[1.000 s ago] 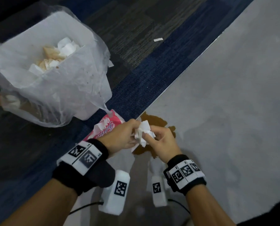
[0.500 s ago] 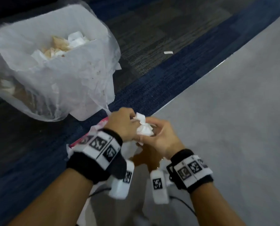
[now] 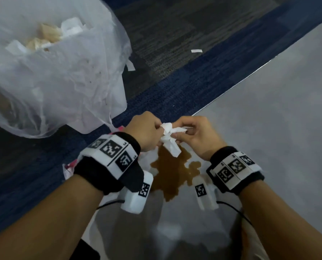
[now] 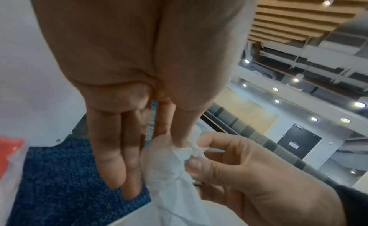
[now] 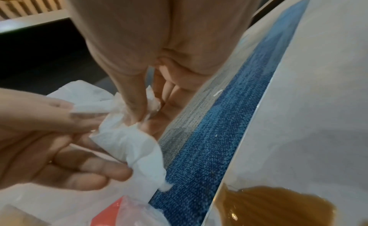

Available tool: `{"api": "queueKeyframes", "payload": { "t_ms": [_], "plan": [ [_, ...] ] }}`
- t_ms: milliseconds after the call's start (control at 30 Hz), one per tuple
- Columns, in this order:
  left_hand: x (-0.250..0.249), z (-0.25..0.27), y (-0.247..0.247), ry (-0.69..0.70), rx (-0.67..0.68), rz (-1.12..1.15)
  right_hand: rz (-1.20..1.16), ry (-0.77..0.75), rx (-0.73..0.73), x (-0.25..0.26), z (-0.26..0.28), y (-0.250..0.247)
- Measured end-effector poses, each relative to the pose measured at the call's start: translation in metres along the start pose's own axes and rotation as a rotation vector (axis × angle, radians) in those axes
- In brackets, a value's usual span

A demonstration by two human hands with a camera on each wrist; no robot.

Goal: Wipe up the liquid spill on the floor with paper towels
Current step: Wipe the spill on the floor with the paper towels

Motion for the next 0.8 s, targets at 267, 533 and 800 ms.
{"api": "queueKeyframes", "payload": {
  "t_ms": [267,533,800],
  "plan": [
    [0.017,0.024,-0.003,-0.036,0.144,-0.456,0.137,-0.014,-0.089,-0.011,-0.029,-0.034],
    [0.034,0.065,0.009,0.007,0.333,-0.576,0.49,0.013,-0.011,-0.052,-0.069,-0.005],
    [0.049,0.082,-0.002,-0.031,0.335,-0.657,0.645,-0.033,0.054,-0.056,-0.093,0.016]
  ]
}}
Point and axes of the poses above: each hand's wrist, its own z-axis away from the middle knuckle, its own y-axis out of the palm, x = y × z, the point moved 10 cm from there along -z, towards the middle knuckle, and after that the axes turned 8 degrees about -z, right-handed, at the moved point
